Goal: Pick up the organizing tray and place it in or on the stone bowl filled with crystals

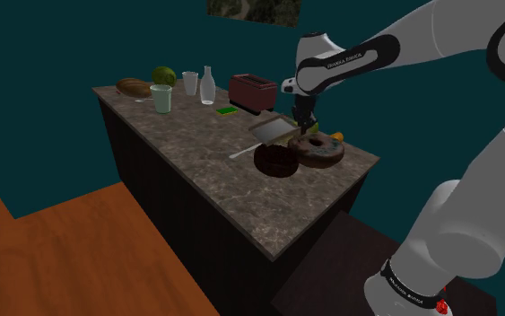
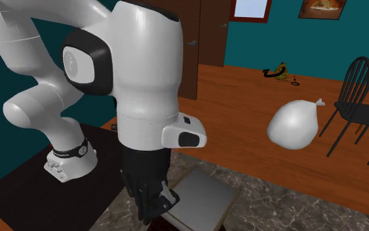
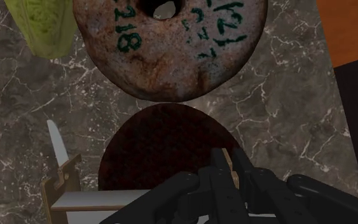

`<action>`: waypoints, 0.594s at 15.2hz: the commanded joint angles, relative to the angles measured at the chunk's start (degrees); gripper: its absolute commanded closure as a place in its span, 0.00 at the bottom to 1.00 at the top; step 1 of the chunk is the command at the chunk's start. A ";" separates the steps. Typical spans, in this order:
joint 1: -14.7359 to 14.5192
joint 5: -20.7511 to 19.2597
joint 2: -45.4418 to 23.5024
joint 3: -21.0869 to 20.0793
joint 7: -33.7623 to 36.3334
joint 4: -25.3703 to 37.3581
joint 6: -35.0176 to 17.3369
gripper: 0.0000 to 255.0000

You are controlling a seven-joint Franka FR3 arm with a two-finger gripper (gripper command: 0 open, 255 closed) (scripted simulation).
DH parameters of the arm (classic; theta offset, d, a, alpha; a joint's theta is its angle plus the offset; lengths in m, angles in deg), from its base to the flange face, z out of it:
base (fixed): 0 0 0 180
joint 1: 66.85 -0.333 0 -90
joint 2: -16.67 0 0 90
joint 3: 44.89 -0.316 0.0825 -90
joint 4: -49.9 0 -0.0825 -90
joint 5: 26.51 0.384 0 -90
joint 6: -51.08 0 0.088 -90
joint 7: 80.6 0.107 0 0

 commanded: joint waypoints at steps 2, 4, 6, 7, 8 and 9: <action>1.72 1.36 -3.13 2.26 -4.92 3.87 -0.18 1.00; 1.80 1.38 -3.69 2.33 -4.73 2.89 -1.67 1.00; 1.86 1.40 -4.30 2.40 -4.54 1.96 -3.17 1.00; 1.90 1.42 -4.62 2.44 -4.45 1.52 -3.92 1.00; 1.93 1.45 -4.95 2.48 -4.37 1.08 -4.68 1.00; 1.96 1.47 -5.30 2.51 -4.28 0.66 -5.43 1.00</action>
